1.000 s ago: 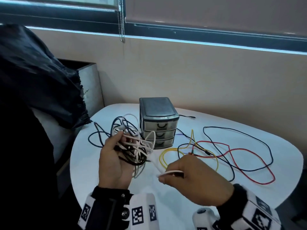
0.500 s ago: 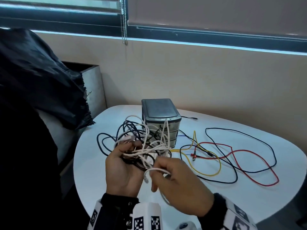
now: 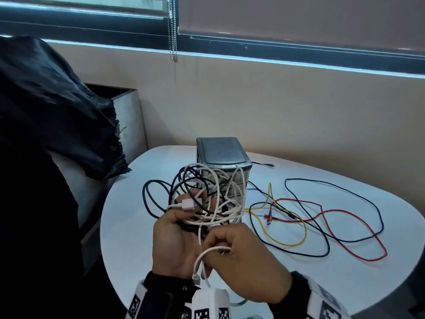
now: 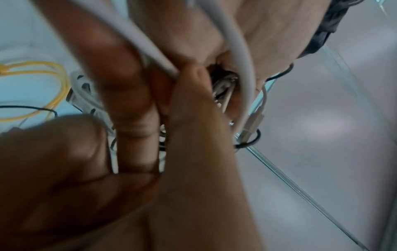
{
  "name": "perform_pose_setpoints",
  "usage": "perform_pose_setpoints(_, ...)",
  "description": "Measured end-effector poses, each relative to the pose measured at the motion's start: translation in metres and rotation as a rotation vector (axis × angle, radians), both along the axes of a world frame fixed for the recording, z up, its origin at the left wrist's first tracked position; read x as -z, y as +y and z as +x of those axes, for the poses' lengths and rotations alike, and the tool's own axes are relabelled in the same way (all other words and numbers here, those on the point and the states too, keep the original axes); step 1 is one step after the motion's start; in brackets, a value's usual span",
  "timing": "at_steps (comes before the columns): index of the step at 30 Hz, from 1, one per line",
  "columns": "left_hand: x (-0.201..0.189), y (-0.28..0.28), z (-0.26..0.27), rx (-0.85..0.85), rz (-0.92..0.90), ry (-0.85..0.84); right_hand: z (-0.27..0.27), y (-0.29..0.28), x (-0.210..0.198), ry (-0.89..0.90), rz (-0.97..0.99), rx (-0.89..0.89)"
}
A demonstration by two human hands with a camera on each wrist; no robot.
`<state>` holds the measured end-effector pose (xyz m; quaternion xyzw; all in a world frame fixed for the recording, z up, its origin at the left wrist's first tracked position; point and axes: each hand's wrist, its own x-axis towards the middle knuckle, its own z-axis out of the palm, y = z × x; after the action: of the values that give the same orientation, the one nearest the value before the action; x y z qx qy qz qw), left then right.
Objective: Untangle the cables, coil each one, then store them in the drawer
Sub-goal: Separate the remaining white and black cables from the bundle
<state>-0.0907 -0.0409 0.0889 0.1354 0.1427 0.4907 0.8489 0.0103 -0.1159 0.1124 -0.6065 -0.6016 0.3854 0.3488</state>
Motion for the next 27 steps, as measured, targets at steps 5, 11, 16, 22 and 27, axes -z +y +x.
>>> perform_pose_setpoints(5,0.009,0.009,0.001,0.044,-0.005,0.004,-0.002,0.002,0.010,-0.095,0.095,0.138)
perform_pose_setpoints(11,0.010,0.011,0.002,0.067,0.010,0.055,0.006,0.007,0.031,-0.438,0.431,0.170)
perform_pose_setpoints(16,0.008,0.007,0.007,-0.165,0.100,0.412,0.012,0.010,0.028,-0.565,0.576,0.160)
perform_pose_setpoints(22,0.011,0.006,0.005,-0.192,0.112,0.558,0.017,0.008,0.028,-0.648,0.550,0.160)
perform_pose_setpoints(27,0.014,0.007,0.007,-0.216,0.086,0.646,0.015,-0.001,0.037,-0.577,0.355,0.189)
